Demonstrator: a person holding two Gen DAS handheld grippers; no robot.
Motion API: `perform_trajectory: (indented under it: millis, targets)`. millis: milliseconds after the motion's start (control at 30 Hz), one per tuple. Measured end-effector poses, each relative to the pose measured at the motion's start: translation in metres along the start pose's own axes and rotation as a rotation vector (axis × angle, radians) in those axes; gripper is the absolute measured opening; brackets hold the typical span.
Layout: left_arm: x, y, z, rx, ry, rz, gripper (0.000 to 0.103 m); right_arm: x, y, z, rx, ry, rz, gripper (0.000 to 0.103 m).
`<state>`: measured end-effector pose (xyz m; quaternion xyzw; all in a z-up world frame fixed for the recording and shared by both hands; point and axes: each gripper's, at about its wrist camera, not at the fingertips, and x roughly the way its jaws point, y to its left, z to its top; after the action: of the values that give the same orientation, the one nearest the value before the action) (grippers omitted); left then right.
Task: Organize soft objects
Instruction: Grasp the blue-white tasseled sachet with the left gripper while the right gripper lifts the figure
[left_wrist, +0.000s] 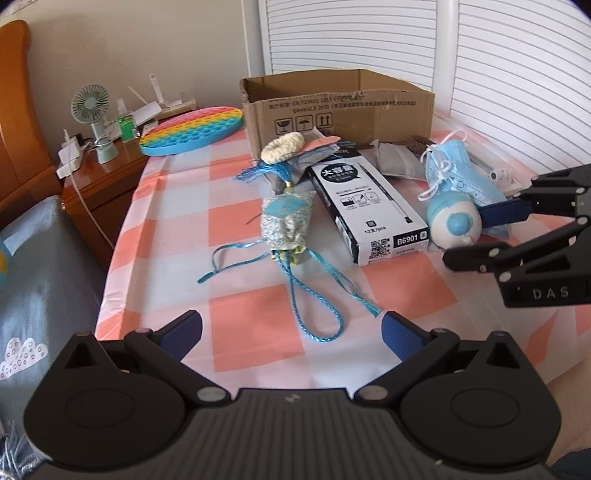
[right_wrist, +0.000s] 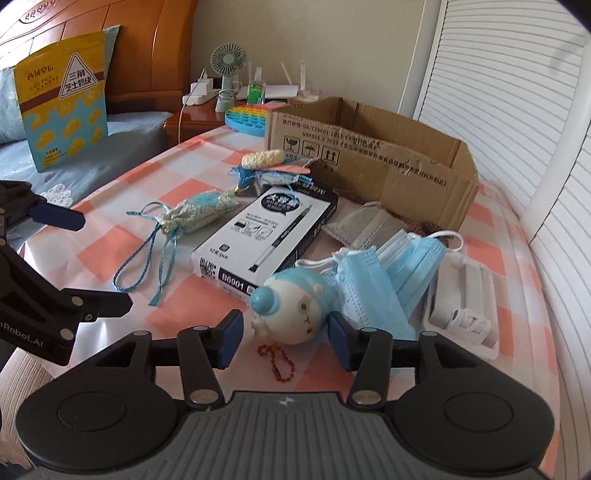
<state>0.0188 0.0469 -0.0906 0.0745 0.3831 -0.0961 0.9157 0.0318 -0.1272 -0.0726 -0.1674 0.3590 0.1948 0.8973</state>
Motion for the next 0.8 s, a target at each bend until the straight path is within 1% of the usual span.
perform_trajectory:
  millis: [100, 133, 200, 233, 267, 333, 367, 533, 600, 667, 733, 800]
  targets:
    - [0.009, 0.000, 0.001, 0.009, 0.021, -0.024, 0.103, 0.007, 0.000, -0.005, 0.004, 0.023, 0.020, 0.060]
    - [0.012, 0.001, 0.001, 0.006, 0.024, -0.036, 0.103, 0.009, -0.001, -0.007, 0.011, 0.023, 0.031, 0.063]
    - [0.016, 0.006, 0.001, -0.022, 0.031, -0.076, 0.103, 0.010, -0.004, -0.009, 0.033, 0.021, 0.059, 0.073]
    - [0.017, 0.010, 0.001, -0.044, 0.032, -0.095, 0.103, 0.010, -0.005, -0.009, 0.037, 0.022, 0.074, 0.083]
    - [0.018, 0.013, 0.001, -0.048, 0.028, -0.100, 0.103, 0.011, -0.005, -0.009, 0.034, 0.025, 0.089, 0.092]
    - [0.020, 0.014, 0.002, -0.021, 0.031, -0.095, 0.103, 0.012, -0.001, -0.012, 0.020, 0.027, 0.093, 0.102]
    - [0.020, 0.015, 0.002, -0.021, 0.032, -0.099, 0.103, 0.013, 0.000, -0.014, 0.016, 0.025, 0.098, 0.103]
    - [0.025, 0.019, 0.008, 0.002, 0.046, -0.112, 0.103, 0.016, -0.004, -0.016, 0.028, 0.015, 0.114, 0.103]
    - [0.026, 0.023, 0.012, -0.001, 0.050, -0.089, 0.103, 0.016, -0.004, -0.016, 0.022, 0.010, 0.118, 0.103]
    - [0.027, 0.026, 0.015, 0.004, 0.043, -0.073, 0.103, 0.016, -0.005, -0.017, 0.022, 0.003, 0.121, 0.103]
    - [0.027, 0.031, 0.021, 0.011, 0.036, -0.075, 0.103, 0.016, -0.006, -0.018, 0.023, -0.001, 0.124, 0.103]
    - [0.026, 0.032, 0.029, 0.016, 0.010, -0.077, 0.103, 0.015, -0.006, -0.019, 0.022, -0.010, 0.123, 0.103]
